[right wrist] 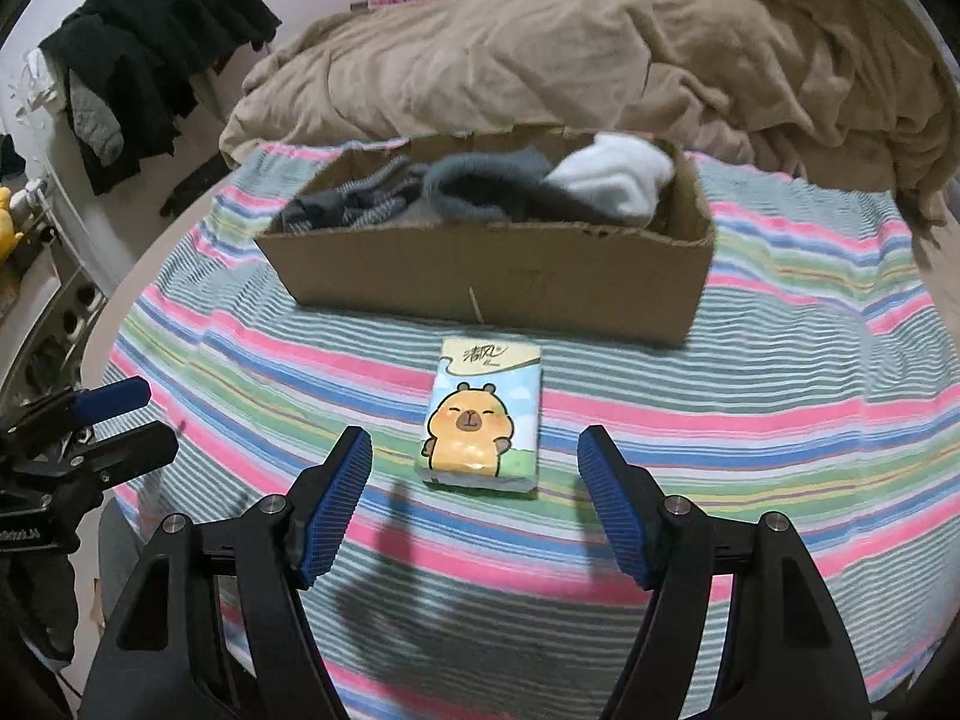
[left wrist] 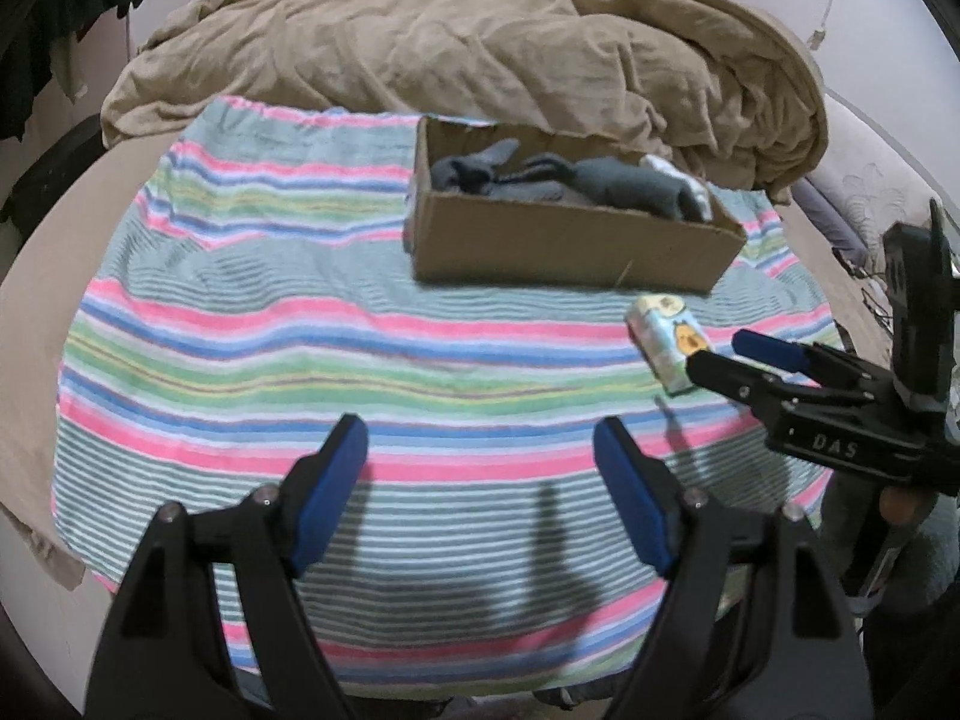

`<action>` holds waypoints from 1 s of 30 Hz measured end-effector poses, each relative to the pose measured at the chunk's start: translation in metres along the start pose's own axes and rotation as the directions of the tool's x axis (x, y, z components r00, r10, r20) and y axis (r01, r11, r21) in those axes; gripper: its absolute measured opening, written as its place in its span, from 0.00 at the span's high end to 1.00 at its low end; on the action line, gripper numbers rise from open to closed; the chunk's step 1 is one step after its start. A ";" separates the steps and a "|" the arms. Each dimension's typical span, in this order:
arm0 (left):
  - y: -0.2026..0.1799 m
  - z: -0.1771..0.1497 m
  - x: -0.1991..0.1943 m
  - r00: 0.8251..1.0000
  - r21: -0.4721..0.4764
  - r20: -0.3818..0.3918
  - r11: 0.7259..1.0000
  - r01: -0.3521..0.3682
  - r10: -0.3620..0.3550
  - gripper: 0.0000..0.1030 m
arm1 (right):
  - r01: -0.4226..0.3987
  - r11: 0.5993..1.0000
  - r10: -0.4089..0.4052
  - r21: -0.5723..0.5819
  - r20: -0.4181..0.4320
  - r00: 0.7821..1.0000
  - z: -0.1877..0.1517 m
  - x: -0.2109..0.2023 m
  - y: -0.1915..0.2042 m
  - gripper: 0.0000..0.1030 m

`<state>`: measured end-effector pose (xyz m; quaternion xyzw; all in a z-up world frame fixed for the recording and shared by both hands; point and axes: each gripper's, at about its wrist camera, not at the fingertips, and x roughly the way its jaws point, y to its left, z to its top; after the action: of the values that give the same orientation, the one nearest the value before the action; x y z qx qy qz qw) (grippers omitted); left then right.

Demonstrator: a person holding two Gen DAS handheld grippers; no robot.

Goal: Organize objects
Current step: 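Grasp the capybara-print tissue pack with the right tool, then lower the capybara tissue pack into the box and open the right tool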

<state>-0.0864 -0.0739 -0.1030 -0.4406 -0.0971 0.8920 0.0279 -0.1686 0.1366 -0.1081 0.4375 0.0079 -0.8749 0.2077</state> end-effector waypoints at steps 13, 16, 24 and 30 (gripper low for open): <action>0.019 -0.004 0.012 1.000 -0.039 -0.025 0.999 -0.013 0.012 0.23 | 0.008 1.000 -0.008 -0.007 -0.046 0.999 -0.002 0.029 0.008 0.52; 0.019 -0.003 0.008 1.000 -0.040 -0.015 0.999 -0.009 0.009 0.23 | -0.008 1.000 0.007 -0.029 -0.033 0.999 0.001 0.020 0.016 0.52; 0.020 0.006 -0.004 1.000 -0.037 0.021 0.999 -0.006 0.007 0.23 | -0.052 0.996 0.057 -0.072 0.057 0.997 0.026 -0.019 0.035 0.52; 0.024 0.018 -0.009 0.999 -0.036 0.049 0.999 -0.016 0.017 0.23 | -0.048 0.995 0.057 -0.086 0.105 0.993 0.051 -0.027 0.038 0.52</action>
<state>-0.0941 -0.1009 -0.0898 -0.4197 -0.1100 0.9009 0.0103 -0.1792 0.1015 -0.0499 0.3808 0.0219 -0.8903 0.2489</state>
